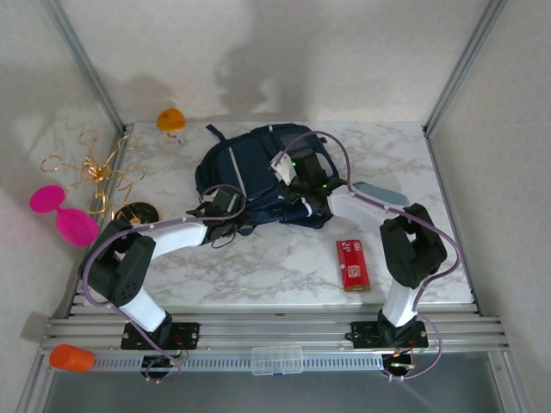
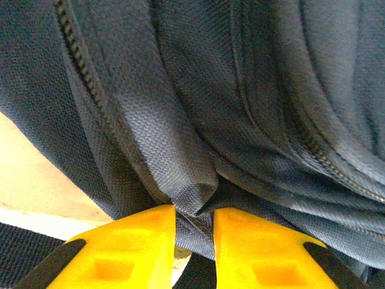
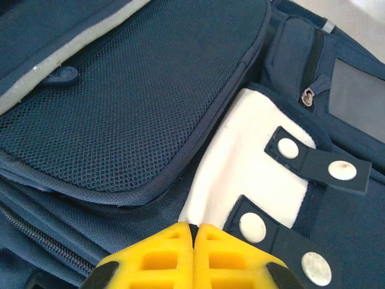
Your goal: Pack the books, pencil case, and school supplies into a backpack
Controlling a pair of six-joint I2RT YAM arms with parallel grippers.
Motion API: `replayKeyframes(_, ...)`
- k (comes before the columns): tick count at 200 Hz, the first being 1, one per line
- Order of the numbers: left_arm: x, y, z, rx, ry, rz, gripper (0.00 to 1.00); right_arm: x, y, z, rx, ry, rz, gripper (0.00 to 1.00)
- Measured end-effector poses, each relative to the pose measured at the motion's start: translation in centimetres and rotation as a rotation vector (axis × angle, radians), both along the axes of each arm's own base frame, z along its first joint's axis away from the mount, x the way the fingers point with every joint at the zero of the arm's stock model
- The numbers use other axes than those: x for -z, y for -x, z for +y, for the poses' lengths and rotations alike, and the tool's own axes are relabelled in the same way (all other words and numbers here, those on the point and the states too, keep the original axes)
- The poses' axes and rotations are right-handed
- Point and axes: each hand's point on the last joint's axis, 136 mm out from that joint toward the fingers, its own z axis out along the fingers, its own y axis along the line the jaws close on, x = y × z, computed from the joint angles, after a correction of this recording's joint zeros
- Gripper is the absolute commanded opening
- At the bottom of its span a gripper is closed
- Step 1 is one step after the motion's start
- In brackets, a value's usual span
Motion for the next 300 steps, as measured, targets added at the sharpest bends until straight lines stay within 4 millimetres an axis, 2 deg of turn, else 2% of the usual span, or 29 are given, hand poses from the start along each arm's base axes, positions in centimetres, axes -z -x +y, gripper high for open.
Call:
replayKeyframes(15, 0.1, -0.4, 0.2, -0.001, 0.002, -0.008, 0.2, -1.0, 0.4, -0.1, 0.019, -0.045, 0.011, 0.0)
replayKeyframes(34, 0.3, -1.0, 0.9, 0.001, -0.003, -0.01, 0.21, -3.5, 0.4, 0.0, 0.036, -0.127, -0.004, 0.0)
replayKeyframes(58, -0.1, -1.6, 1.9, 0.023, -0.037, -0.028, 0.28, -5.6, 0.4, 0.7, 0.048, -0.229, 0.007, 0.0)
replayKeyframes(73, -1.3, -1.3, 2.2, 0.047, -0.056, -0.045, 0.31, -5.7, 0.6, 1.0, 0.051, -0.261, 0.028, 0.0)
replayKeyframes(88, -3.5, -0.7, 2.3, 0.061, -0.05, -0.082, 0.34, -5.7, 0.7, 1.1, 0.053, -0.277, 0.049, 0.0)
replayKeyframes(92, -4.2, -0.5, 2.3, 0.061, -0.045, -0.094, 0.34, -5.6, 0.8, 1.1, 0.053, -0.277, 0.054, 0.07)
replayKeyframes(102, -6.0, 0.0, 1.9, 0.067, -0.024, -0.127, 0.34, -5.3, 0.9, 1.0, 0.052, -0.27, 0.075, 0.25)
replayKeyframes(114, -7.6, 0.5, 1.3, 0.075, 0.004, -0.156, 0.34, -4.7, 0.8, 1.1, 0.051, -0.249, 0.097, 0.39)
replayKeyframes(136, -8.6, 1.4, -0.5, 0.082, 0.041, -0.165, 0.33, -2.7, 0.1, 1.4, 0.052, -0.191, 0.138, 0.57)
replayKeyframes(147, -8.6, 1.7, -1.2, 0.077, 0.053, -0.158, 0.33, -1.4, 0.0, 1.4, 0.046, -0.152, 0.156, 0.6)
replayKeyframes(171, -7.9, 2.0, -2.1, 0.063, 0.073, -0.131, 0.33, 1.4, -0.2, 1.0, 0.053, -0.063, 0.199, 0.62)
replayKeyframes(190, -7.0, 2.0, -2.3, 0.051, 0.073, -0.105, 0.33, 2.7, -0.8, 0.9, 0.056, 0.0, 0.202, 0.61)
replayKeyframes(220, -6.3, 2.0, -2.3, 0.038, 0.072, -0.085, 0.34, 3.6, -1.8, 1.4, 0.054, 0.067, 0.189, 0.57)
replayKeyframes(258, -6.4, 1.8, -2.5, 0.038, 0.074, -0.088, 0.35, 4.8, -1.8, 1.4, 0.057, 0.14, 0.185, 0.58)
replayKeyframes(281, -6.5, 1.7, -2.5, 0.038, 0.074, -0.088, 0.36, 5.8, -2.1, 1.0, 0.082, 0.191, 0.175, 0.51)
replayKeyframes(300, -6.5, 1.5, -2.7, 0.038, 0.073, -0.086, 0.37, 6.1, -2.1, 0.9, 0.086, 0.213, 0.168, 0.5)
